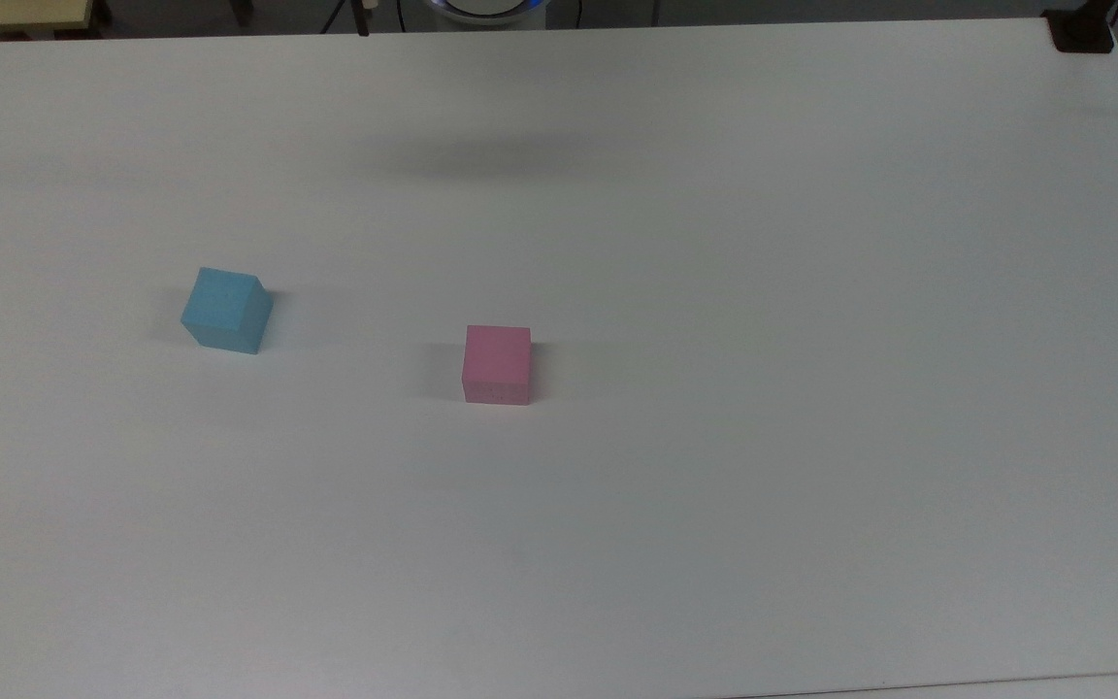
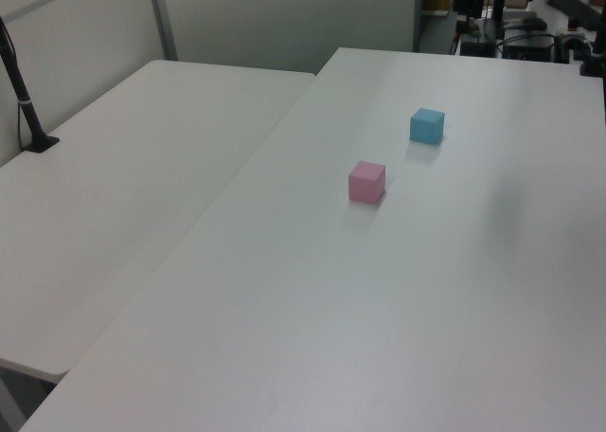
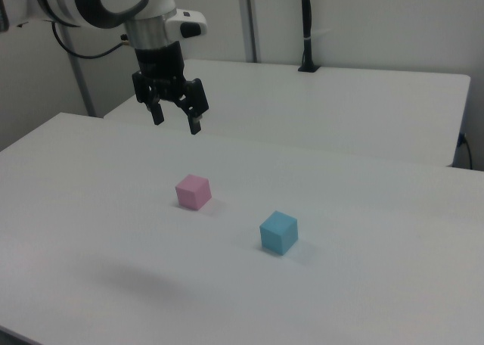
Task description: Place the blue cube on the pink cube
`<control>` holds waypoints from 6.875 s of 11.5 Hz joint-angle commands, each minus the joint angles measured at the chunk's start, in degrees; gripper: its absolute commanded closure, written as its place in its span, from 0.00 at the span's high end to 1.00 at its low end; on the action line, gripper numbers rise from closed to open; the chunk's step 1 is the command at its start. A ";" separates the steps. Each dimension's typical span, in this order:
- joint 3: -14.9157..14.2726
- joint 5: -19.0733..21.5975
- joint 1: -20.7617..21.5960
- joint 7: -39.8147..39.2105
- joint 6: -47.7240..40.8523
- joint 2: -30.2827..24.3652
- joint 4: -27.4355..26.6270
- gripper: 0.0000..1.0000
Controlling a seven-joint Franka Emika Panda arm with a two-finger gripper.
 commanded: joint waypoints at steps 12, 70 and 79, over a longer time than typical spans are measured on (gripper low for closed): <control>-0.66 0.40 -0.10 -7.95 1.33 -0.07 -1.01 1.00; 16.14 -6.99 -2.83 32.17 13.76 16.47 3.98 1.00; 3.92 -3.90 0.69 13.73 -1.49 -0.51 0.74 1.00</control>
